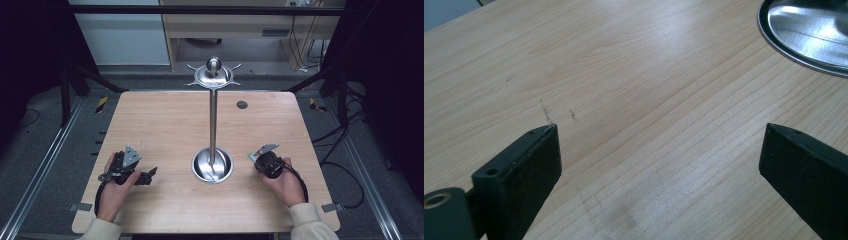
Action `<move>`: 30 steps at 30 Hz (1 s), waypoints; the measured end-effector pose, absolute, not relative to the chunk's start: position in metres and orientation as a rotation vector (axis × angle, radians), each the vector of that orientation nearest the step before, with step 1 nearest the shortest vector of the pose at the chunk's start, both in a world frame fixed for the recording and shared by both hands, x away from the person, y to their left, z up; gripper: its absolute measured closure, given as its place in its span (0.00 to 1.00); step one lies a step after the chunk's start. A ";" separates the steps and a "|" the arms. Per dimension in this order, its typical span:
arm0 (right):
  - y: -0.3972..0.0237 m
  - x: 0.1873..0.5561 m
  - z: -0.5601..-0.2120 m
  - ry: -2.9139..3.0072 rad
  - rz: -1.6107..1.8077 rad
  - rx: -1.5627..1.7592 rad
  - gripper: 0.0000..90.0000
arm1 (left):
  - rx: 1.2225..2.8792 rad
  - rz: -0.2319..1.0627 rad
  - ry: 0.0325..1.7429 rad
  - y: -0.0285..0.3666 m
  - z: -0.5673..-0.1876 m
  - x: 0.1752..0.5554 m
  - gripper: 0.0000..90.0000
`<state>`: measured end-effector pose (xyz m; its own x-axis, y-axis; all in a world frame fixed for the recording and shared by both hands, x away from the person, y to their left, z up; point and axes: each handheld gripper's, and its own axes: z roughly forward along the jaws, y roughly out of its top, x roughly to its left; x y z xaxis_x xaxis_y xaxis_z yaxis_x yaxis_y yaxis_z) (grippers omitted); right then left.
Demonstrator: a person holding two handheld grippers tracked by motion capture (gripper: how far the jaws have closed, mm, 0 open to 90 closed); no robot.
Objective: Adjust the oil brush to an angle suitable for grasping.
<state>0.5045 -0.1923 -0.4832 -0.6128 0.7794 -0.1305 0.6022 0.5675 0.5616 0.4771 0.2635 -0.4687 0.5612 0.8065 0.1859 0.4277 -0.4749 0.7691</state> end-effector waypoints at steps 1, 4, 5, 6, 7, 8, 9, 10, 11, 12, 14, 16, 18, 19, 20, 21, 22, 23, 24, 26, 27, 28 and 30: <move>-0.192 0.505 -0.483 2.436 0.669 1.126 1.00 | 2.112 0.714 0.985 0.264 -0.469 0.477 0.03; -0.194 0.505 -0.483 2.412 0.637 1.149 1.00 | 2.113 0.714 0.985 0.264 -0.469 0.477 0.03; -0.196 0.506 -0.483 2.394 0.621 1.160 1.00 | 2.114 0.714 0.984 0.263 -0.469 0.477 0.03; -0.197 0.506 -0.482 2.383 0.617 1.181 1.00 | 2.114 0.715 0.983 0.263 -0.469 0.477 0.03; -0.198 0.507 -0.482 2.372 0.606 1.193 1.00 | 2.114 0.715 0.983 0.263 -0.469 0.477 0.03; -0.200 0.508 -0.482 2.362 0.601 1.206 1.00 | 2.112 0.714 0.983 0.263 -0.469 0.477 0.03; -0.200 0.508 -0.482 2.362 0.601 1.206 1.00 | 2.112 0.714 0.983 0.263 -0.469 0.477 0.03; -0.201 0.508 -0.482 2.356 0.604 1.222 1.00 | 2.116 0.714 0.981 0.263 -0.469 0.477 0.03; -0.202 0.508 -0.482 2.354 0.611 1.232 1.00 | 2.116 0.714 0.980 0.263 -0.469 0.477 0.03; -0.203 0.508 -0.482 2.355 0.616 1.244 1.00 | 2.117 0.715 0.980 0.263 -0.469 0.477 0.03; -0.204 0.507 -0.480 2.360 0.641 1.257 1.00 | 2.119 0.715 0.979 0.262 -0.469 0.477 0.03; -0.206 0.505 -0.473 2.347 0.694 1.280 1.00 | 2.120 0.713 0.980 0.263 -0.469 0.477 0.03; -0.206 0.505 -0.470 2.341 0.705 1.291 1.00 | 2.118 0.714 0.981 0.262 -0.469 0.477 0.03; -0.206 0.504 -0.466 2.338 0.713 1.293 1.00 | 2.118 0.711 0.981 0.262 -0.469 0.477 0.03; -0.206 0.503 -0.463 2.331 0.716 1.308 0.99 | 2.119 0.710 0.981 0.262 -0.469 0.477 0.03; -0.207 0.503 -0.461 2.331 0.716 1.312 0.99 | 2.119 0.710 0.981 0.262 -0.469 0.477 0.03; -0.209 0.501 -0.457 2.328 0.699 1.328 0.97 | 2.119 0.711 0.981 0.262 -0.469 0.477 0.03; -0.209 0.501 -0.457 2.328 0.699 1.328 0.97 | 2.119 0.711 0.981 0.262 -0.469 0.477 0.03; -0.211 0.500 -0.454 2.331 0.677 1.350 0.96 | 2.118 0.711 0.981 0.262 -0.469 0.477 0.03; -0.212 0.499 -0.454 2.334 0.672 1.364 0.95 | 2.118 0.708 0.981 0.262 -0.469 0.477 0.03; -0.213 0.498 -0.453 2.339 0.659 1.371 0.94 | 2.118 0.707 0.981 0.262 -0.469 0.477 0.03; -0.213 0.498 -0.453 2.340 0.653 1.379 0.93 | 2.117 0.708 0.982 0.262 -0.469 0.477 0.03; -0.215 0.497 -0.452 2.349 0.626 1.393 0.91 | 2.117 0.707 0.982 0.262 -0.469 0.477 0.03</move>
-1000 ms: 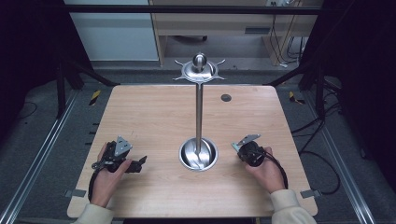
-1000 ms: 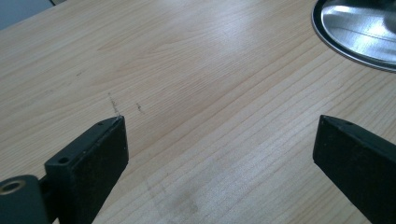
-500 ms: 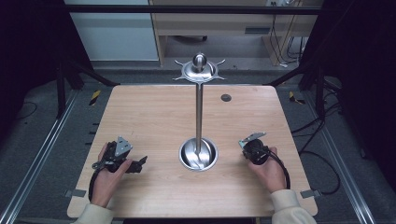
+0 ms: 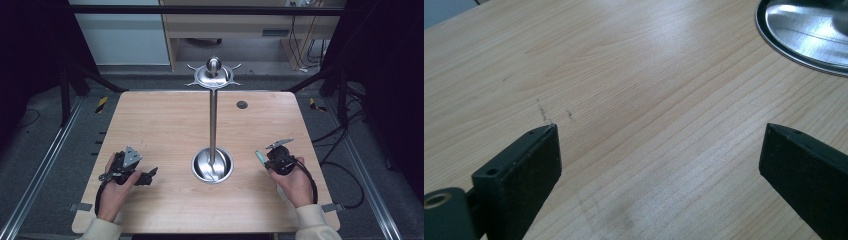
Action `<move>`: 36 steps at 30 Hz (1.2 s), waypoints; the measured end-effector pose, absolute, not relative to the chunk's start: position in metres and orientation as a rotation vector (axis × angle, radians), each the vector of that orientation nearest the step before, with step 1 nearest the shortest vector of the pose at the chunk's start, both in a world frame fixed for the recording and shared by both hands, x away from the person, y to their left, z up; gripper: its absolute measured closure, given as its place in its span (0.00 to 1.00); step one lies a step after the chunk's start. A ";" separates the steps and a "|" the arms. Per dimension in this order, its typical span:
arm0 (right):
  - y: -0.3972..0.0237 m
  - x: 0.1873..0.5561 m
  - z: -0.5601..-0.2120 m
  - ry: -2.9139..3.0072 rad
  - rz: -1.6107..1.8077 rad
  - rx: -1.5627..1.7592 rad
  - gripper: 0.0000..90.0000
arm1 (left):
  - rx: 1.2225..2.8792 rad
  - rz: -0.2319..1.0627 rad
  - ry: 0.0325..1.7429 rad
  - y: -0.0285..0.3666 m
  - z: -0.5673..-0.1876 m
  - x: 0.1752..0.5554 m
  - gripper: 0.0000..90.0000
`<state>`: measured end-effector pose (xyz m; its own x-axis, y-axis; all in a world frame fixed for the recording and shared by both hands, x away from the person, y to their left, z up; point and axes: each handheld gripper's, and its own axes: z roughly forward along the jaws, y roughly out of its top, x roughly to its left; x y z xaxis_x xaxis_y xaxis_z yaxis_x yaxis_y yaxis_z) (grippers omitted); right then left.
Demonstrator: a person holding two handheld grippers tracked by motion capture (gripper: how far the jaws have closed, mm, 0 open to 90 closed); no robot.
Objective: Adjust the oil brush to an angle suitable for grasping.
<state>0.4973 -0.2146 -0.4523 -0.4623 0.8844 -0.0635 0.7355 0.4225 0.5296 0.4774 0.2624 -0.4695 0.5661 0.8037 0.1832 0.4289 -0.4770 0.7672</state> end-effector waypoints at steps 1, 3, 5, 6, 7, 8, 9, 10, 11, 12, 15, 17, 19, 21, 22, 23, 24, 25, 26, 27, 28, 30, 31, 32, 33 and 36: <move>-0.215 0.497 -0.452 2.354 0.616 1.410 0.90 | 2.117 0.706 0.982 0.262 -0.470 0.477 0.03; -0.216 0.498 -0.452 2.370 0.600 1.449 0.86 | 2.118 0.702 0.983 0.263 -0.470 0.477 0.03; -0.216 0.498 -0.452 2.377 0.590 1.452 0.85 | 2.116 0.703 0.984 0.263 -0.470 0.477 0.03; -0.216 0.499 -0.452 2.383 0.582 1.451 0.84 | 2.112 0.703 0.986 0.262 -0.470 0.477 0.03; -0.216 0.499 -0.452 2.385 0.573 1.465 0.83 | 2.113 0.703 0.986 0.263 -0.470 0.477 0.03; -0.216 0.500 -0.452 2.389 0.555 1.468 0.81 | 2.114 0.703 0.987 0.263 -0.470 0.477 0.03; -0.216 0.500 -0.452 2.389 0.555 1.468 0.81 | 2.115 0.702 0.987 0.263 -0.470 0.477 0.03; -0.217 0.501 -0.452 2.396 0.551 1.470 0.80 | 2.116 0.702 0.988 0.263 -0.470 0.477 0.03; -0.217 0.501 -0.452 2.397 0.541 1.482 0.78 | 2.115 0.701 0.989 0.262 -0.470 0.477 0.03; -0.218 0.502 -0.452 2.400 0.536 1.489 0.78 | 2.116 0.700 0.989 0.262 -0.470 0.477 0.03; -0.220 0.503 -0.452 2.404 0.520 1.513 0.77 | 2.120 0.700 0.988 0.262 -0.471 0.477 0.03; -0.221 0.503 -0.453 2.407 0.514 1.528 0.76 | 2.129 0.698 0.985 0.262 -0.471 0.478 0.03; -0.221 0.504 -0.454 2.408 0.495 1.543 0.76 | 2.132 0.697 0.984 0.262 -0.471 0.478 0.03; -0.222 0.505 -0.455 2.424 0.488 1.531 0.76 | 2.132 0.697 0.983 0.262 -0.471 0.478 0.03; -0.222 0.505 -0.456 2.428 0.475 1.533 0.76 | 2.132 0.697 0.984 0.262 -0.471 0.478 0.03; -0.222 0.505 -0.457 2.432 0.469 1.530 0.76 | 2.132 0.697 0.984 0.262 -0.471 0.478 0.03; -0.222 0.505 -0.457 2.436 0.463 1.538 0.76 | 2.132 0.697 0.983 0.262 -0.471 0.478 0.03; -0.222 0.505 -0.458 2.439 0.463 1.541 0.77 | 2.130 0.697 0.984 0.262 -0.471 0.478 0.03; -0.223 0.506 -0.458 2.448 0.460 1.530 0.78 | 2.131 0.697 0.983 0.262 -0.471 0.477 0.03; -0.223 0.506 -0.459 2.449 0.457 1.529 0.78 | 2.131 0.698 0.983 0.262 -0.471 0.477 0.03; -0.223 0.506 -0.459 2.455 0.452 1.539 0.79 | 2.131 0.698 0.983 0.262 -0.471 0.477 0.03; -0.224 0.506 -0.460 2.456 0.451 1.542 0.79 | 2.131 0.698 0.982 0.262 -0.470 0.477 0.03; -0.224 0.506 -0.460 2.458 0.449 1.543 0.80 | 2.130 0.698 0.981 0.262 -0.470 0.477 0.03; -0.224 0.506 -0.461 2.457 0.447 1.550 0.80 | 2.130 0.698 0.981 0.262 -0.470 0.477 0.03; -0.225 0.507 -0.461 2.459 0.447 1.551 0.80 | 2.131 0.698 0.981 0.262 -0.470 0.478 0.03; -0.225 0.507 -0.461 2.464 0.441 1.564 0.82 | 2.129 0.699 0.984 0.262 -0.470 0.478 0.03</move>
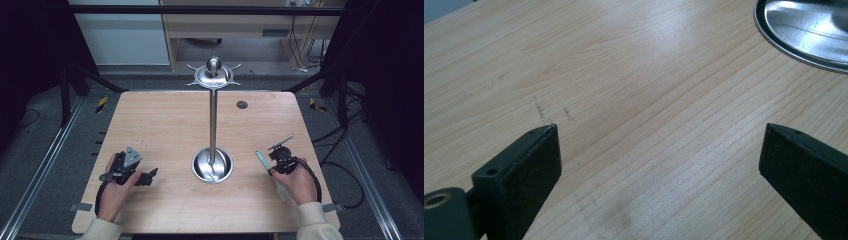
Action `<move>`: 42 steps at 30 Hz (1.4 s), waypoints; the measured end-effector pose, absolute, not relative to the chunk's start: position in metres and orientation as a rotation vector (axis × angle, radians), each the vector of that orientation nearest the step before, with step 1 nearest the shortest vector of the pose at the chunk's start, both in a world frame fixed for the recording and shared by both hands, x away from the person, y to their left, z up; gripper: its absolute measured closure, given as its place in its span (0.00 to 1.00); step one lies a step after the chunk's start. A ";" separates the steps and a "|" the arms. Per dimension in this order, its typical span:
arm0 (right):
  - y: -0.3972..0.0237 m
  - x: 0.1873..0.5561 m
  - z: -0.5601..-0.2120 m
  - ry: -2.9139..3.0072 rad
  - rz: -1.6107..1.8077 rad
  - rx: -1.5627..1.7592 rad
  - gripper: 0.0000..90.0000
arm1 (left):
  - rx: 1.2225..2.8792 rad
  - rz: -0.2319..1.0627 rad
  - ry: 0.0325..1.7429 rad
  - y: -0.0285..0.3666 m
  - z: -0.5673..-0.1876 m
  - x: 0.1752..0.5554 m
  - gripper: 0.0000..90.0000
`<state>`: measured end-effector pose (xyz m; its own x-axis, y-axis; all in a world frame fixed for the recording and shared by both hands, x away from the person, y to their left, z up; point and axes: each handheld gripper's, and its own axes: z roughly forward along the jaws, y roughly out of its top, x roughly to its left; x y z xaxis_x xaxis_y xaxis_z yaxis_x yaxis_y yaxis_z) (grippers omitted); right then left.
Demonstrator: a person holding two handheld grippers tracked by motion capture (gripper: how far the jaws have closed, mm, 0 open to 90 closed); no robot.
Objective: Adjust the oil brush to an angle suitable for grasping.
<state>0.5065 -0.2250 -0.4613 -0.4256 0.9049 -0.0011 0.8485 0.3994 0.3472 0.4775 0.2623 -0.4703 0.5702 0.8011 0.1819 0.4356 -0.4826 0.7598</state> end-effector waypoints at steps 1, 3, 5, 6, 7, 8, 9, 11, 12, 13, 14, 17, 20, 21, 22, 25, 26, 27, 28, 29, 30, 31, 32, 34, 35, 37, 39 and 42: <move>-0.225 0.506 -0.461 2.465 0.439 1.565 0.83 | 2.126 0.699 0.984 0.262 -0.470 0.478 0.03; -0.225 0.507 -0.462 2.473 0.437 1.560 0.84 | 2.126 0.700 0.983 0.262 -0.470 0.478 0.03; -0.224 0.507 -0.462 2.481 0.429 1.559 0.84 | 2.129 0.698 0.982 0.262 -0.470 0.477 0.03; -0.223 0.507 -0.463 2.483 0.427 1.564 0.84 | 2.130 0.698 0.982 0.262 -0.470 0.477 0.03; -0.223 0.507 -0.463 2.484 0.426 1.566 0.84 | 2.130 0.698 0.980 0.262 -0.470 0.477 0.03; -0.223 0.507 -0.463 2.488 0.424 1.562 0.85 | 2.130 0.697 0.980 0.262 -0.470 0.477 0.03; -0.223 0.507 -0.464 2.488 0.418 1.563 0.85 | 2.130 0.697 0.979 0.262 -0.470 0.477 0.03; -0.222 0.507 -0.465 2.493 0.409 1.561 0.85 | 2.128 0.698 0.981 0.262 -0.470 0.477 0.03; -0.222 0.507 -0.465 2.493 0.409 1.561 0.85 | 2.128 0.697 0.981 0.262 -0.470 0.477 0.03; -0.222 0.507 -0.465 2.494 0.408 1.561 0.86 | 2.125 0.698 0.980 0.262 -0.470 0.477 0.03; -0.222 0.507 -0.465 2.495 0.407 1.560 0.86 | 2.128 0.698 0.980 0.262 -0.470 0.477 0.03; -0.223 0.507 -0.465 2.493 0.408 1.564 0.87 | 2.130 0.697 0.979 0.262 -0.470 0.477 0.03; -0.223 0.508 -0.466 2.496 0.407 1.569 0.88 | 2.128 0.696 0.979 0.262 -0.470 0.477 0.03; -0.223 0.508 -0.466 2.496 0.407 1.569 0.88 | 2.128 0.696 0.979 0.262 -0.470 0.477 0.03; -0.223 0.508 -0.466 2.497 0.405 1.569 0.88 | 2.129 0.697 0.979 0.262 -0.470 0.477 0.03; -0.223 0.508 -0.466 2.496 0.404 1.573 0.88 | 2.129 0.696 0.978 0.262 -0.470 0.477 0.03; -0.223 0.508 -0.467 2.497 0.401 1.574 0.89 | 2.129 0.696 0.977 0.262 -0.470 0.477 0.03; -0.224 0.508 -0.467 2.497 0.399 1.575 0.89 | 2.129 0.697 0.978 0.262 -0.470 0.477 0.03; -0.223 0.508 -0.467 2.496 0.396 1.579 0.89 | 2.129 0.696 0.977 0.262 -0.470 0.477 0.03; -0.223 0.508 -0.467 2.496 0.396 1.579 0.89 | 2.128 0.696 0.977 0.262 -0.470 0.477 0.03; -0.223 0.508 -0.467 2.495 0.394 1.583 0.89 | 2.127 0.697 0.977 0.262 -0.470 0.477 0.03; -0.223 0.508 -0.468 2.493 0.385 1.586 0.90 | 2.128 0.697 0.978 0.262 -0.470 0.477 0.03; -0.223 0.508 -0.468 2.493 0.385 1.586 0.90 | 2.128 0.697 0.978 0.262 -0.470 0.477 0.03; -0.223 0.508 -0.468 2.491 0.381 1.590 0.91 | 2.128 0.697 0.978 0.262 -0.470 0.477 0.03; -0.223 0.509 -0.468 2.490 0.380 1.593 0.91 | 2.129 0.697 0.978 0.262 -0.470 0.477 0.03; -0.223 0.509 -0.468 2.488 0.378 1.594 0.91 | 2.130 0.697 0.977 0.261 -0.470 0.477 0.03; -0.223 0.509 -0.468 2.487 0.377 1.596 0.91 | 2.127 0.696 0.977 0.261 -0.470 0.477 0.03; -0.223 0.509 -0.468 2.486 0.381 1.600 0.91 | 2.127 0.696 0.977 0.261 -0.470 0.477 0.03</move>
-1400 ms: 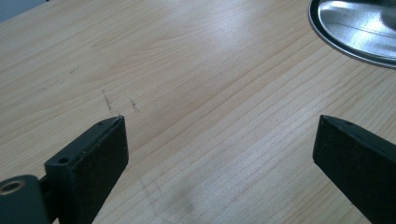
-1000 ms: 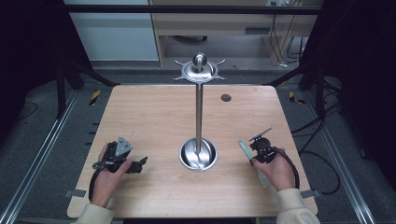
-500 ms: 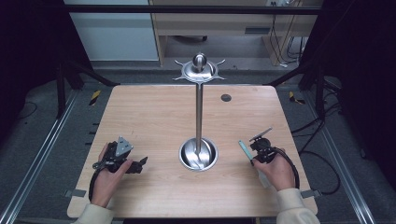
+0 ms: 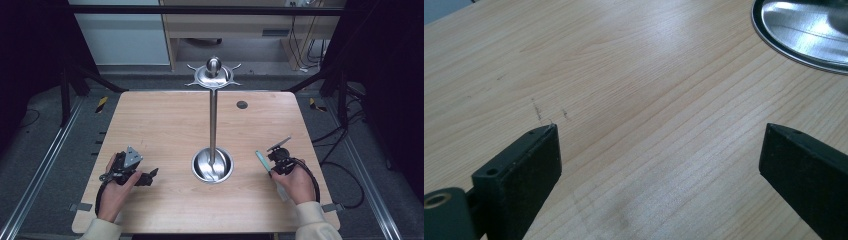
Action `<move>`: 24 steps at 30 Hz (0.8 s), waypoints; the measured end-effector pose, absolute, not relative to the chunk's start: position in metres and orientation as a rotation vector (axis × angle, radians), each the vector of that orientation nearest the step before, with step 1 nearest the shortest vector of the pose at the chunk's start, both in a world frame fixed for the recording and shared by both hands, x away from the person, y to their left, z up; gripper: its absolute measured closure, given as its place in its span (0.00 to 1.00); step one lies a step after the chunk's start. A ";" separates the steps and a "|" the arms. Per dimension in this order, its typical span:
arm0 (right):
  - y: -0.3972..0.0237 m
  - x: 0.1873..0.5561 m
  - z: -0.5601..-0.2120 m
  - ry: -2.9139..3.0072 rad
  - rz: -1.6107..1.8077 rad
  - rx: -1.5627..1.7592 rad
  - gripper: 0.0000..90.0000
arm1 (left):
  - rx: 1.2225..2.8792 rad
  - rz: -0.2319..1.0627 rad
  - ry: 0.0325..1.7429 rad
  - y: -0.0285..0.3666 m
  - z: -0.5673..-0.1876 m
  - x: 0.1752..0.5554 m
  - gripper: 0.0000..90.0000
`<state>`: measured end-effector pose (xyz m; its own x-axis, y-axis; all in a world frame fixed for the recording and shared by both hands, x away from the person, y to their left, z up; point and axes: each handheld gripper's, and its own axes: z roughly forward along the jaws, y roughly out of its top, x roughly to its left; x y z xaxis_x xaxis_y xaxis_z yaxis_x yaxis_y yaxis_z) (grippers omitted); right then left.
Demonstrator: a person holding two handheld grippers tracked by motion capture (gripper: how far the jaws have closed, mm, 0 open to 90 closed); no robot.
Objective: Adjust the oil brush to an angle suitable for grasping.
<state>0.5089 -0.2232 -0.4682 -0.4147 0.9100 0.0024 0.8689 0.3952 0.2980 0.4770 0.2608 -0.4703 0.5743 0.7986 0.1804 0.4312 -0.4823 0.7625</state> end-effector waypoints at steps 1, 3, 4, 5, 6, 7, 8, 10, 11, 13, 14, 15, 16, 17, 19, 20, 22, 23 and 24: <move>-0.223 0.509 -0.468 2.484 0.385 1.605 0.91 | 2.127 0.696 0.977 0.261 -0.470 0.477 0.03; -0.224 0.509 -0.469 2.483 0.385 1.606 0.91 | 2.127 0.696 0.976 0.261 -0.470 0.477 0.03; -0.223 0.509 -0.469 2.482 0.385 1.609 0.91 | 2.126 0.698 0.976 0.261 -0.470 0.477 0.03; -0.223 0.509 -0.469 2.481 0.384 1.610 0.91 | 2.127 0.698 0.976 0.261 -0.470 0.477 0.03; -0.223 0.509 -0.469 2.481 0.383 1.610 0.91 | 2.127 0.698 0.976 0.261 -0.470 0.477 0.03; -0.223 0.509 -0.469 2.483 0.384 1.607 0.91 | 2.127 0.698 0.976 0.260 -0.470 0.477 0.03; -0.223 0.509 -0.469 2.480 0.388 1.614 0.91 | 2.129 0.698 0.975 0.261 -0.470 0.477 0.03; -0.224 0.509 -0.469 2.479 0.393 1.615 0.92 | 2.130 0.698 0.975 0.261 -0.470 0.477 0.03; -0.224 0.509 -0.469 2.474 0.399 1.624 0.92 | 2.130 0.698 0.975 0.261 -0.470 0.477 0.03; -0.225 0.509 -0.467 2.470 0.406 1.622 0.92 | 2.127 0.696 0.977 0.261 -0.470 0.477 0.03; -0.225 0.509 -0.466 2.468 0.412 1.616 0.92 | 2.130 0.697 0.976 0.261 -0.470 0.477 0.03; -0.226 0.508 -0.465 2.468 0.422 1.619 0.92 | 2.131 0.697 0.977 0.262 -0.470 0.477 0.03; -0.226 0.508 -0.465 2.468 0.422 1.619 0.92 | 2.129 0.697 0.978 0.262 -0.470 0.477 0.03; -0.226 0.508 -0.463 2.463 0.431 1.621 0.92 | 2.130 0.699 0.979 0.262 -0.470 0.477 0.03; -0.227 0.507 -0.456 2.443 0.465 1.622 0.92 | 2.130 0.702 0.980 0.262 -0.470 0.477 0.03; -0.227 0.507 -0.456 2.443 0.465 1.622 0.92 | 2.129 0.705 0.983 0.262 -0.470 0.477 0.03; -0.227 0.509 -0.450 2.439 0.490 1.608 0.92 | 2.128 0.706 0.985 0.263 -0.470 0.476 0.03; -0.226 0.510 -0.444 2.439 0.507 1.597 0.92 | 2.123 0.708 0.989 0.263 -0.470 0.476 0.03; -0.225 0.511 -0.440 2.434 0.516 1.586 0.92 | 2.127 0.710 0.988 0.264 -0.470 0.476 0.03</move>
<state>0.5105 -0.2248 -0.4397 -0.4091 0.9120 0.0298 0.8457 0.3667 0.3876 0.4759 0.2636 -0.4696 0.5636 0.8044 0.1880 0.4349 -0.4825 0.7603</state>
